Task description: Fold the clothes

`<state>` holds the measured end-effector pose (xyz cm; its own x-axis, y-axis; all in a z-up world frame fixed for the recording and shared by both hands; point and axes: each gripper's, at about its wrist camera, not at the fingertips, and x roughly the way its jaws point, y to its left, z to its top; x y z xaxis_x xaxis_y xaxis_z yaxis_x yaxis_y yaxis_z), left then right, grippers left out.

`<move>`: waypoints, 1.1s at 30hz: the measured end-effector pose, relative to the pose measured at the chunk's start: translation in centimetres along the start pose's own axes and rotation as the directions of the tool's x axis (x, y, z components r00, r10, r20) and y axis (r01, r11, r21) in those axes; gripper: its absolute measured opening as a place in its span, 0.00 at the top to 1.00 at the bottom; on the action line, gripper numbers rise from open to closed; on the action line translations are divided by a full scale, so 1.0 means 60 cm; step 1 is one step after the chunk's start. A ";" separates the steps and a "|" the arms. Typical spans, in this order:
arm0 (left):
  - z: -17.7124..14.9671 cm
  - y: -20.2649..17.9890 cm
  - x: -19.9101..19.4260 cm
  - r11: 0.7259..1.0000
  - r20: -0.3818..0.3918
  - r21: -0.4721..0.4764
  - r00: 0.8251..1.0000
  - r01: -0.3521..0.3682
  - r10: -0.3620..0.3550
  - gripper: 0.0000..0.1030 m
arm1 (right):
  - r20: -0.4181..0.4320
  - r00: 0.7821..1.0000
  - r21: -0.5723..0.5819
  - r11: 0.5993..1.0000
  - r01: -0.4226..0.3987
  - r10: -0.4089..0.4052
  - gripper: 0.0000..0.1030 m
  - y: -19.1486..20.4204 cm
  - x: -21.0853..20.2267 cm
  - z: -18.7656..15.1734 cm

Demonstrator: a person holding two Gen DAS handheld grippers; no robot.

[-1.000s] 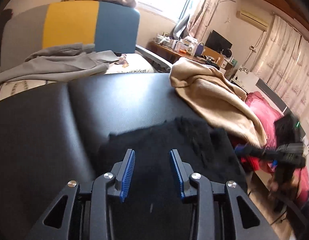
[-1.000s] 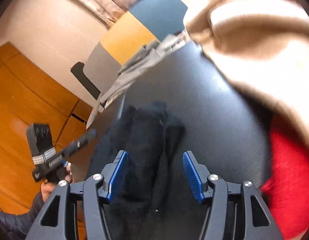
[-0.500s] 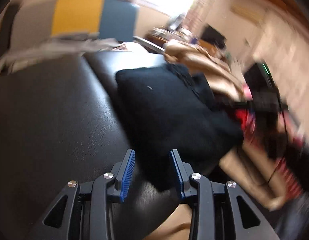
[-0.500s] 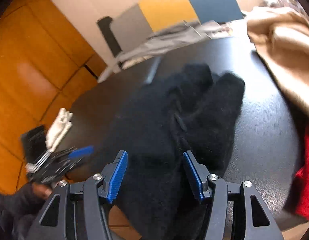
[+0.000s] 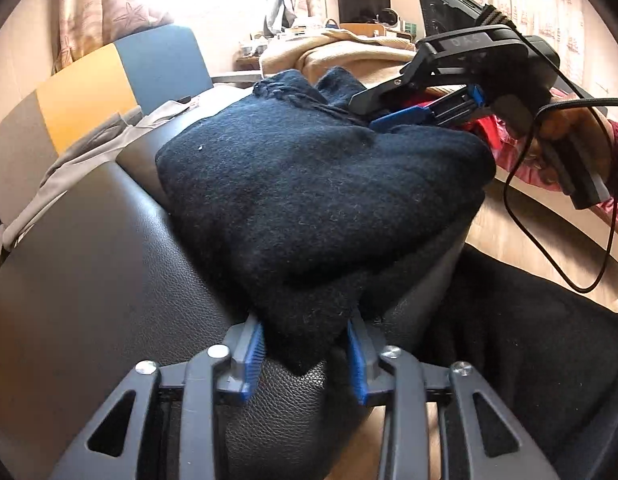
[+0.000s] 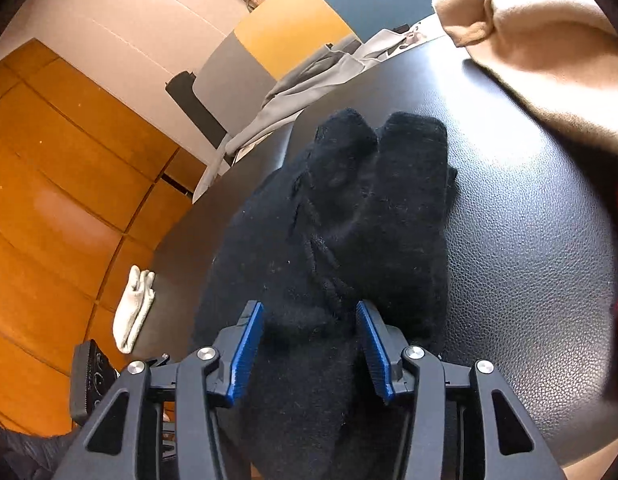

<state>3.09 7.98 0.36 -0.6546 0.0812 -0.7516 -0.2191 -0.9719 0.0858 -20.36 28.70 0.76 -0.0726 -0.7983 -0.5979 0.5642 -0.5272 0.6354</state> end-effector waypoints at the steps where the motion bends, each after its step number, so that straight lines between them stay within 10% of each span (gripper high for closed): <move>1: 0.000 0.000 0.000 1.000 -0.004 0.014 1.000 -0.001 0.001 0.77 | -0.004 1.000 -0.005 1.000 0.008 -0.008 0.51 0.005 0.003 0.002; 18: -0.016 0.002 -0.019 0.971 -0.077 0.219 0.994 0.095 -0.080 0.90 | -0.047 0.973 -0.192 0.958 0.213 -0.225 0.52 -0.004 0.015 0.028; 27: -0.039 0.053 -0.069 0.976 -0.006 -0.037 0.976 0.216 -0.216 0.91 | -0.028 0.971 -0.189 0.956 0.227 -0.236 0.50 -0.003 0.017 0.027; 33: -0.012 0.092 -0.094 0.886 0.195 -0.259 0.919 0.384 -0.341 0.87 | -0.017 0.964 -0.200 0.945 0.257 -0.266 0.47 0.015 0.015 0.028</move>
<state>6.08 1.98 4.60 -0.6682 0.4496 -0.5928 -0.2579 -0.8873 -0.3823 -21.29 27.01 1.59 -0.2063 -0.6246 -0.7532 0.6792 -0.6455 0.3493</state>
